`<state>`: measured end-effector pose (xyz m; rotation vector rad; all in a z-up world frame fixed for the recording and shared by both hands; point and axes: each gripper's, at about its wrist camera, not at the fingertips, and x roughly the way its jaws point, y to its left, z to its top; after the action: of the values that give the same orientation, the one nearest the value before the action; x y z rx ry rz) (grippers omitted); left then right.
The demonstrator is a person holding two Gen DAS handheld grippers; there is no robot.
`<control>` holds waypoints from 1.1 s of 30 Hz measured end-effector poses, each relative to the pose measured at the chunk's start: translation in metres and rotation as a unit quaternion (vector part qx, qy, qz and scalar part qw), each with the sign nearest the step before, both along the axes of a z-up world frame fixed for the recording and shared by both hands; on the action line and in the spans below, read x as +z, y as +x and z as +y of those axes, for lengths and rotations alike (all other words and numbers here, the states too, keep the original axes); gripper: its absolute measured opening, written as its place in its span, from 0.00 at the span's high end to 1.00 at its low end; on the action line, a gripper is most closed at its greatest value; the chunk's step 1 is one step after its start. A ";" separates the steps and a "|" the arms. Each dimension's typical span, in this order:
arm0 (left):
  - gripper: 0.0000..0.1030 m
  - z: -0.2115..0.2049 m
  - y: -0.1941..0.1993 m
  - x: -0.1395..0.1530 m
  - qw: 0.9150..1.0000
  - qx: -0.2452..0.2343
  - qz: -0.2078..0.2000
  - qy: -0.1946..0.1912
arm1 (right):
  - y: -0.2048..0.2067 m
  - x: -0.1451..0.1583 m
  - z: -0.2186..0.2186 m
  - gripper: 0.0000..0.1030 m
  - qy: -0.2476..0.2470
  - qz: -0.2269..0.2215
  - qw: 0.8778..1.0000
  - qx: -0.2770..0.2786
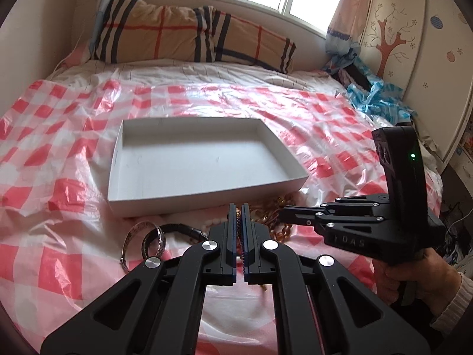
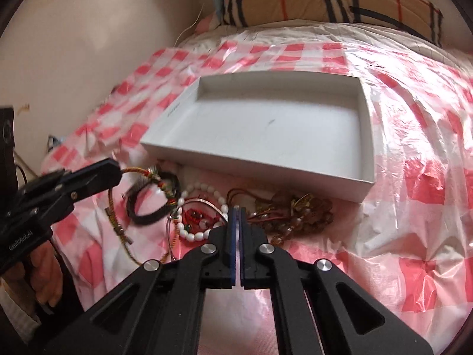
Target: Organize jewelry
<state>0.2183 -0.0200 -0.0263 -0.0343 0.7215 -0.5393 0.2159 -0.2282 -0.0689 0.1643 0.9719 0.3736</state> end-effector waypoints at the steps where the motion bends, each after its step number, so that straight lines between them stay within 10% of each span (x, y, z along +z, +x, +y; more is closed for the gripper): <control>1: 0.97 0.000 -0.001 0.002 1.000 0.001 -0.004 -0.001 | -0.001 0.003 -0.003 0.98 0.009 -0.004 1.000 -0.005; 7: 0.97 0.000 -0.001 0.001 1.000 0.002 -0.005 0.003 | 0.001 0.004 0.001 0.95 0.047 0.013 0.999 0.019; 10: 0.97 0.002 -0.002 -0.001 1.000 0.008 -0.009 0.010 | -0.002 -0.002 0.022 0.24 0.012 0.018 0.999 0.047; 18: 0.97 0.019 -0.001 0.003 0.999 0.033 -0.014 -0.007 | -0.008 -0.025 0.070 0.29 -0.113 0.007 0.988 0.101; 19: 0.97 0.019 0.000 0.003 0.999 0.034 -0.014 -0.008 | -0.009 -0.026 0.068 0.45 -0.117 0.004 0.988 0.102; 22: 0.97 0.017 0.000 0.005 0.999 0.032 -0.016 -0.007 | -0.008 -0.023 0.058 0.49 -0.101 0.007 0.991 0.090; 23: 0.97 0.016 0.000 0.006 0.999 0.032 -0.018 -0.007 | -0.008 -0.021 0.055 0.84 -0.105 0.002 0.991 0.083; 24: 0.97 0.016 0.000 0.007 0.999 0.032 -0.018 -0.007 | -0.007 -0.020 0.052 0.92 -0.102 0.004 0.992 0.079; 28: 0.97 0.017 0.002 0.011 0.999 0.036 -0.022 -0.011 | -0.002 -0.009 0.033 0.91 -0.069 -0.004 0.997 0.045; 31: 0.97 0.020 0.004 0.011 0.999 0.042 -0.019 -0.017 | 0.000 -0.008 0.027 0.28 -0.042 0.006 0.998 0.036; 33: 0.97 0.021 0.004 0.009 0.999 0.044 -0.017 -0.017 | -0.003 -0.002 0.033 0.26 -0.044 -0.011 0.998 0.049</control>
<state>0.2221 0.0015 -0.0174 -0.0877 0.6754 -0.4668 0.2130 -0.1948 -0.0713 0.0322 0.9746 0.4199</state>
